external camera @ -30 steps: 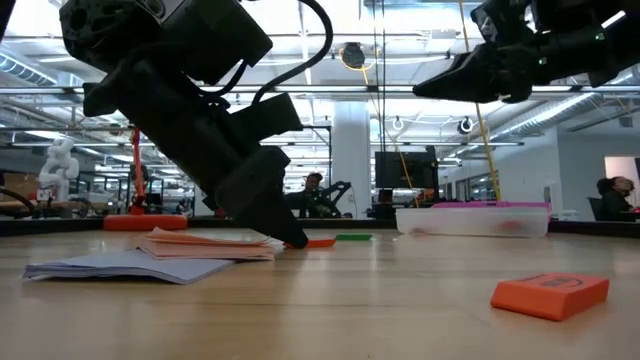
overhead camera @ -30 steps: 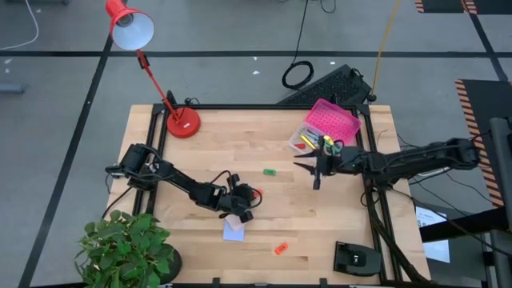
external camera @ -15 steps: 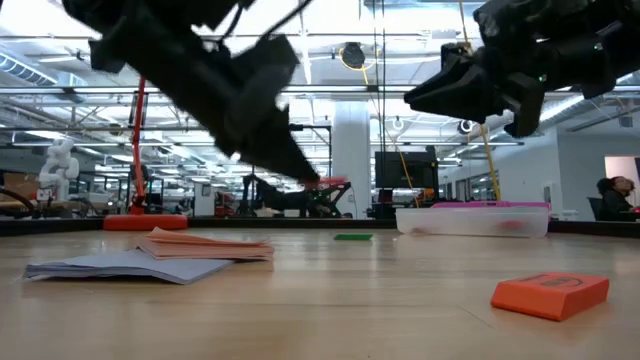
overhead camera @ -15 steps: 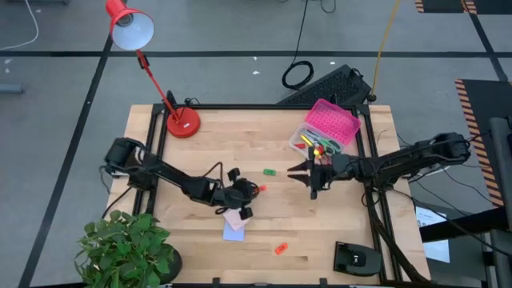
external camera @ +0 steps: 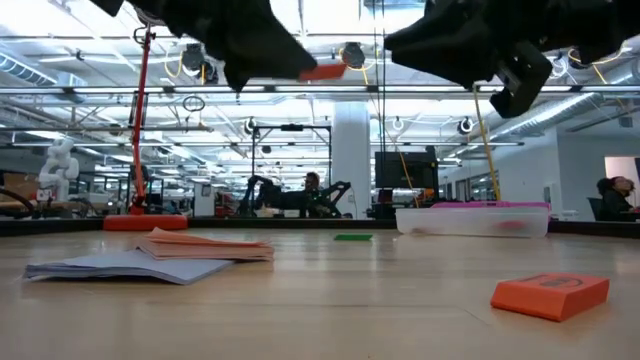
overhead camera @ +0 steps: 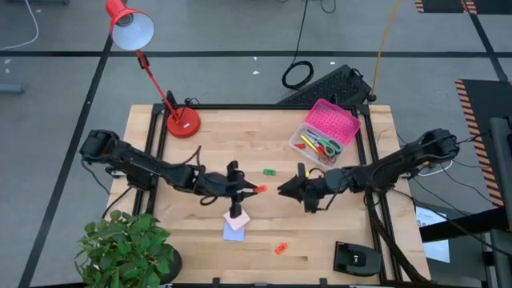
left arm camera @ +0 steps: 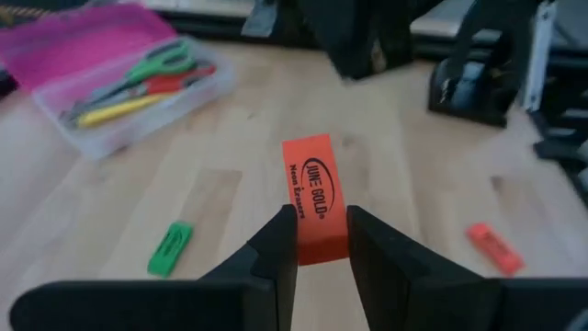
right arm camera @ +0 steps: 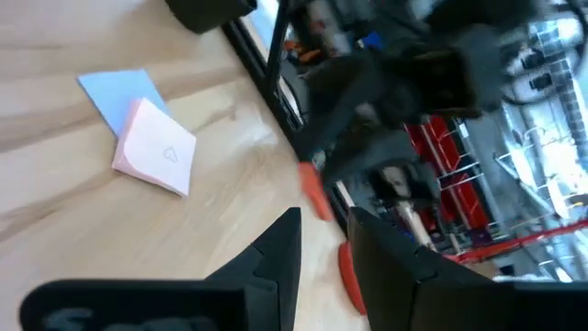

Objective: Pack school essentials
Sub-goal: Put the top orange eraser into the supply box

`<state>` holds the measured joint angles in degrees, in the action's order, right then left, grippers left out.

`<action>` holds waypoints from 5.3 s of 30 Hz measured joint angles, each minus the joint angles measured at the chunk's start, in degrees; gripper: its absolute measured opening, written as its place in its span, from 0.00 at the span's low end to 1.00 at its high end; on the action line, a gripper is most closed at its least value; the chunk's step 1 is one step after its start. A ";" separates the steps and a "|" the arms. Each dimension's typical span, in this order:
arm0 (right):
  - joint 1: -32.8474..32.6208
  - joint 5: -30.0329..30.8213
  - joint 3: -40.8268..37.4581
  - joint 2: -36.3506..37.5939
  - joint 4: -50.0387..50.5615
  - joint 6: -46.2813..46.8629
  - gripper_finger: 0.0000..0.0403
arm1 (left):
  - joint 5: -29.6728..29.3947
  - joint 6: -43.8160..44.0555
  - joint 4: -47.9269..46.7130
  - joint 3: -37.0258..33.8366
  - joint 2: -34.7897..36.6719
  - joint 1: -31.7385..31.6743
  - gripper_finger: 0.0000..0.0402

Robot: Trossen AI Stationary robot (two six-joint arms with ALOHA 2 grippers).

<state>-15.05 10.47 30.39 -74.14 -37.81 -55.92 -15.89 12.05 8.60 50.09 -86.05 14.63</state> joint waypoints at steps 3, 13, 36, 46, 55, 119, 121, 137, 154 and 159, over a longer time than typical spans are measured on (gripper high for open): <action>-1.98 3.13 2.63 -2.25 1.60 -2.29 0.22 | 3.17 -0.77 1.34 0.07 1.52 -0.79 0.23; -4.98 6.28 7.30 -8.21 -0.33 -7.48 0.38 | 14.29 -1.42 0.81 0.00 2.48 -1.97 0.23; -5.08 6.02 10.53 -13.67 -4.39 -15.28 0.23 | 15.88 -0.35 0.89 0.02 2.30 -1.92 0.23; -4.43 5.81 10.53 -13.65 -4.43 -15.27 0.22 | 15.86 -0.34 1.77 0.02 2.30 -1.86 0.23; -3.99 4.08 10.51 -13.65 -4.47 -13.69 0.15 | 15.86 -0.35 2.22 0.02 2.28 -1.86 0.23; 15.78 22.38 10.40 2.11 43.05 -4.82 0.04 | -10.14 14.71 -14.54 -0.01 -2.82 5.22 0.50; 18.13 22.30 10.47 3.99 46.41 -5.31 0.04 | -10.28 14.63 -13.26 0.03 -3.81 4.66 0.50; 39.66 -0.06 10.42 5.56 52.59 -12.44 0.04 | -9.58 9.01 -7.38 0.02 -6.48 -0.68 0.50; 43.24 -4.71 10.45 -5.61 48.14 -16.68 0.07 | -9.41 7.34 -6.97 0.02 -6.51 -1.87 0.50; 43.26 -4.71 10.44 -7.46 46.67 -16.87 0.12 | -9.41 7.13 -6.66 0.02 -6.51 -1.88 0.50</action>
<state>28.21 5.76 40.83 -81.60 8.86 -72.80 -25.30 19.18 1.94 50.11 -92.55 12.75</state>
